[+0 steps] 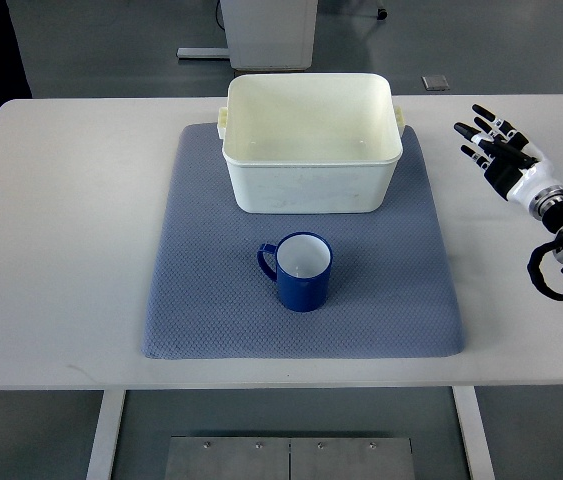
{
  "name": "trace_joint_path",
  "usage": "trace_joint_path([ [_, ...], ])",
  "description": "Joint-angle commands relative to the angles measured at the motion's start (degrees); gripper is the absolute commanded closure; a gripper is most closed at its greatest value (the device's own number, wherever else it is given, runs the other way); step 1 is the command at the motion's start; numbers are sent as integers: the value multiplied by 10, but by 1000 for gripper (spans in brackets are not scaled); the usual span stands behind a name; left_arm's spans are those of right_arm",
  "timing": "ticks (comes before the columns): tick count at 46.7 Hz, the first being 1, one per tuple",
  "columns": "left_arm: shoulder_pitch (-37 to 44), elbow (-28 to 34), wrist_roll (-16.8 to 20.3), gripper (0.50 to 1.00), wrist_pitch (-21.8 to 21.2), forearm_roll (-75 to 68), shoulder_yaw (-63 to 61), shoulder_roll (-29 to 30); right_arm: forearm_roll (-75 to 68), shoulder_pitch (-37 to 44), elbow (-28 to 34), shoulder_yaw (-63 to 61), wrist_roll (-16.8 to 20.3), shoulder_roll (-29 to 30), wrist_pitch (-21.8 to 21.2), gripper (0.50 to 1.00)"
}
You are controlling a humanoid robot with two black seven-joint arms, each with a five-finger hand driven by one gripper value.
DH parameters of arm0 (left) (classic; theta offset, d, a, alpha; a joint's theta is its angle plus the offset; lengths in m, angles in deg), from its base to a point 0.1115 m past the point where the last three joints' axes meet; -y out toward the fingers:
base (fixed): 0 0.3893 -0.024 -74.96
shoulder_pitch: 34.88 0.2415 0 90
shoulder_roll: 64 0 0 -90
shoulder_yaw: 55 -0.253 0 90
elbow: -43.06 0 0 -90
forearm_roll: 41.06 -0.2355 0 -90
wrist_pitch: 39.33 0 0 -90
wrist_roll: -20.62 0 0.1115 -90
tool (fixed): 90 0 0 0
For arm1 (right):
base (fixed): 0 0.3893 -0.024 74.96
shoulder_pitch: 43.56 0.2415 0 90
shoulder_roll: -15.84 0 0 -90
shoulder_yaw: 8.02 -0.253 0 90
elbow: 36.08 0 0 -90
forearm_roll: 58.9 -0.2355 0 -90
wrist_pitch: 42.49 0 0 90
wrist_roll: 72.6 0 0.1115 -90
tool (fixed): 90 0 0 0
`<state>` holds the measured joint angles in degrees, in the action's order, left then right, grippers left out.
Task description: Place cup in box with right hand
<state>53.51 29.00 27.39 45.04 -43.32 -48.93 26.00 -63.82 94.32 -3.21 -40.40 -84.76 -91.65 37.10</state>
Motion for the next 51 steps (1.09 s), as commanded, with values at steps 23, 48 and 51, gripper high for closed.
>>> trace_joint_path([
  [23,3,0,0,500,1,0,-2,0,0,-2,0,0,-1,0,0,500],
  [48,4,0,0,500,0,0,-1,0,0,-2,-1,-1,-1,-2,0,500],
  [51,4,0,-1,500,0,0,-1,0,0,-2,0,-1,-1,-1,0,500],
])
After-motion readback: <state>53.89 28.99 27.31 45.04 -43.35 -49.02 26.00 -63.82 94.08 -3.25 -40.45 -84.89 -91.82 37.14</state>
